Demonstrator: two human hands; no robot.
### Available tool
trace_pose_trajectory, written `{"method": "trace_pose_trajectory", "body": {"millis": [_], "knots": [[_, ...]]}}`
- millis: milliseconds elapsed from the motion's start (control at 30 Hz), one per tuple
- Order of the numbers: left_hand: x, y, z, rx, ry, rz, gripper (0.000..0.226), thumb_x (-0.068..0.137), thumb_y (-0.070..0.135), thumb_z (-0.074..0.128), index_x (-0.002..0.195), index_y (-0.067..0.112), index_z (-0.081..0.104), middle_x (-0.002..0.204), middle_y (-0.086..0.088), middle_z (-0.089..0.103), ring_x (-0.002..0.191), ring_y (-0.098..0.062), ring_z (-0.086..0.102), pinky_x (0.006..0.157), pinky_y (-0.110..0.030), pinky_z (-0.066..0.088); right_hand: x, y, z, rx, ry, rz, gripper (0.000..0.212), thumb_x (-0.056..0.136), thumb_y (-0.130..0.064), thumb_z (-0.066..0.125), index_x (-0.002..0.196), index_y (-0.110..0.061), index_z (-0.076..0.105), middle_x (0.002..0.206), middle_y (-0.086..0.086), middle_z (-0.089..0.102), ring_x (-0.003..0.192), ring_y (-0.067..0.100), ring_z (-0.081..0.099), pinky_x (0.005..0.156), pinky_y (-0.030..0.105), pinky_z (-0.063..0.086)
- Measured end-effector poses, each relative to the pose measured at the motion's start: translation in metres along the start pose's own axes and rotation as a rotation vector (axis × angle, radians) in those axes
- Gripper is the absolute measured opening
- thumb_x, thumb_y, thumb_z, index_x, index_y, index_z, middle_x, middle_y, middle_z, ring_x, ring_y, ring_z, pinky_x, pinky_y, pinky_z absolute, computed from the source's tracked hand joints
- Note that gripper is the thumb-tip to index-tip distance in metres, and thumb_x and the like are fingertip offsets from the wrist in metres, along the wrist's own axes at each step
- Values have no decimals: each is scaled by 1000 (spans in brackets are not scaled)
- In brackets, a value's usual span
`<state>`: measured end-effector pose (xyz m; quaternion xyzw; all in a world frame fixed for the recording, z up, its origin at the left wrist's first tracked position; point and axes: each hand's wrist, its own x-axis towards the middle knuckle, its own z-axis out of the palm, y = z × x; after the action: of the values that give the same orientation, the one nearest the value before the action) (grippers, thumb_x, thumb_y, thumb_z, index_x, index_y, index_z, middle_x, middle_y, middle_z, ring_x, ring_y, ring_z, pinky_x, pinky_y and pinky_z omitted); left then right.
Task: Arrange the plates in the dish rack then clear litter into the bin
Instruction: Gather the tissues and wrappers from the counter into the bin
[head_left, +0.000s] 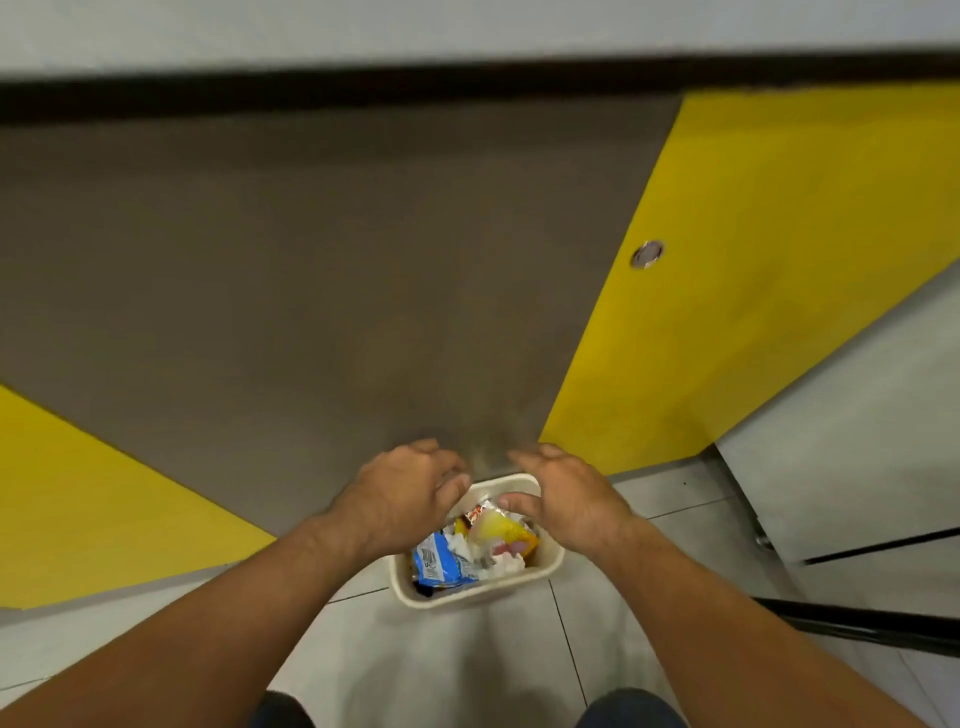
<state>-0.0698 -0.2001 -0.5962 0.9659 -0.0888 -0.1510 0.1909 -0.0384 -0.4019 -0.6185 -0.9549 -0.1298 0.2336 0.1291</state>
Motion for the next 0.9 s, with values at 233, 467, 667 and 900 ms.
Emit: {"method": "trace_pose_trajectory", "body": {"millis": [233, 467, 667, 900], "knots": [[-65, 54, -117, -27, -51, -13, 36, 97, 49, 36, 123, 32, 55, 117, 11, 54, 106, -17, 57, 93, -38, 47, -85, -56, -119, 1, 43, -5, 44, 96, -48, 50, 136, -27, 51, 136, -1, 54, 121, 20, 51, 95, 32, 47], [-123, 123, -245, -25, 97, 126, 34, 97, 46, 38, 120, 30, 58, 113, 12, 57, 101, -9, 56, 87, -30, 48, -169, -112, -248, 68, 177, -90, 39, 96, -45, 51, 131, -28, 55, 130, -4, 59, 116, 16, 55, 92, 31, 47], [-143, 165, -354, -33, 258, 265, 38, 93, 49, 36, 112, 28, 61, 106, 8, 63, 95, -12, 58, 81, -32, 48, -212, -147, -355, 126, 379, -146, 33, 93, -41, 57, 122, -26, 63, 120, -5, 63, 106, 14, 60, 90, 26, 45], [-137, 174, -416, -65, 398, 259, 33, 95, 47, 43, 118, 29, 59, 112, 11, 61, 93, -7, 59, 85, -31, 50, -233, -167, -427, 130, 537, -139, 30, 96, -39, 53, 124, -28, 58, 121, -8, 60, 107, 10, 55, 91, 28, 46]]}}
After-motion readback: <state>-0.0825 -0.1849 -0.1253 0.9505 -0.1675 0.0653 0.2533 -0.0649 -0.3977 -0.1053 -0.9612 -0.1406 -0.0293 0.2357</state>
